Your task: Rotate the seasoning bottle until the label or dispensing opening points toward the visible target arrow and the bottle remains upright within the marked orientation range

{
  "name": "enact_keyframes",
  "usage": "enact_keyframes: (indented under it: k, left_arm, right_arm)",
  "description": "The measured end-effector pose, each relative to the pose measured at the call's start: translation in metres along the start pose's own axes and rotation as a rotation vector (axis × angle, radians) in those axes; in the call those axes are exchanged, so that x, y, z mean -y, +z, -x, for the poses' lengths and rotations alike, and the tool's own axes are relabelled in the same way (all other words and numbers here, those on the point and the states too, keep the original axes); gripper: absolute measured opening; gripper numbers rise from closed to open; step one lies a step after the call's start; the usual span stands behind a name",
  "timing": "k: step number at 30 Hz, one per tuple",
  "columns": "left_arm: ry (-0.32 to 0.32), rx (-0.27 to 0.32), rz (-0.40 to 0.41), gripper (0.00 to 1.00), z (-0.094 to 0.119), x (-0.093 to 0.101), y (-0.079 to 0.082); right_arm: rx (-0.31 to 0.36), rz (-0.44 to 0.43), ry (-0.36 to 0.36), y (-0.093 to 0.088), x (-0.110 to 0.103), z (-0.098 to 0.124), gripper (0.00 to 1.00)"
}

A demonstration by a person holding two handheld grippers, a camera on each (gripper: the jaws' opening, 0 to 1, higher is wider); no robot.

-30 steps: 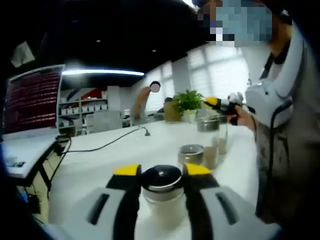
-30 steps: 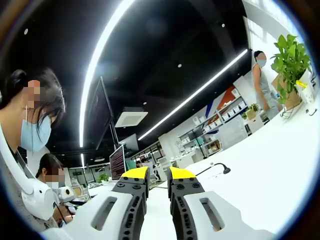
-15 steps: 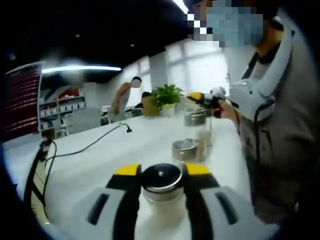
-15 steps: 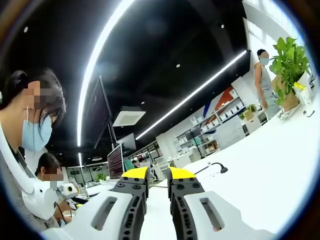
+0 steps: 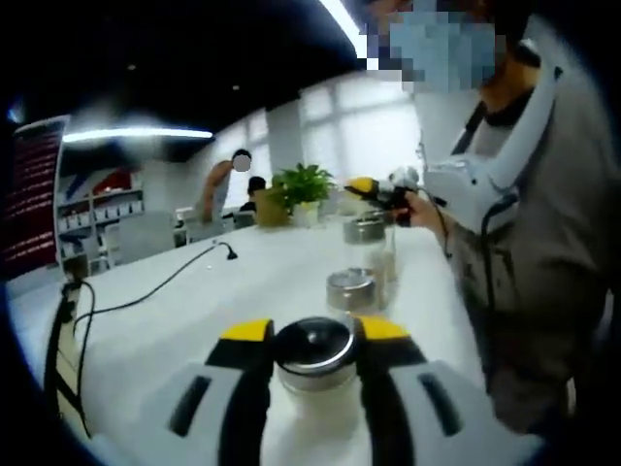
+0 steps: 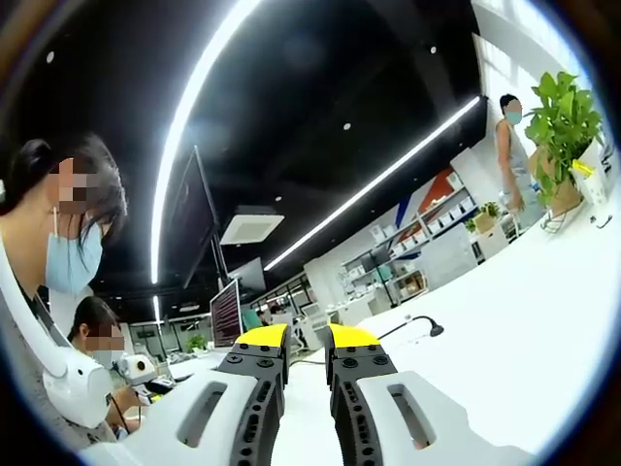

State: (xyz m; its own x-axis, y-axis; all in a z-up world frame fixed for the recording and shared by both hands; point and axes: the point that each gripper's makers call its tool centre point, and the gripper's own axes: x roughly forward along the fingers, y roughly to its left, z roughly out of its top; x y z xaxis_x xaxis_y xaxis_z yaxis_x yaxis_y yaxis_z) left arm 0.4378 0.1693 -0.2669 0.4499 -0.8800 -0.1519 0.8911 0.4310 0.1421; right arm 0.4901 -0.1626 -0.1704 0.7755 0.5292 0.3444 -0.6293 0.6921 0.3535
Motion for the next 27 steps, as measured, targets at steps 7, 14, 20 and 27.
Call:
enact_keyframes:
  k: [7,14,20,27]
  left_arm:
    - [0.118,0.083,-0.031,0.38,0.013,0.006,0.026]
    - [0.409,0.132,0.026,0.38,0.033,-0.004,0.024]
    - [0.598,0.093,0.149,0.45,0.042,-0.021,0.009]
    - [0.649,0.094,0.16,0.39,0.032,-0.02,0.012]
  right_arm:
    - [-0.006,0.017,-0.014,-0.006,0.001,-0.004,0.13]
    - [-0.002,0.017,0.029,-0.005,-0.008,-0.011,0.13]
    - [-0.007,0.007,0.026,-0.006,-0.006,-0.006,0.13]
    - [-0.003,0.008,0.029,-0.004,-0.006,-0.002,0.13]
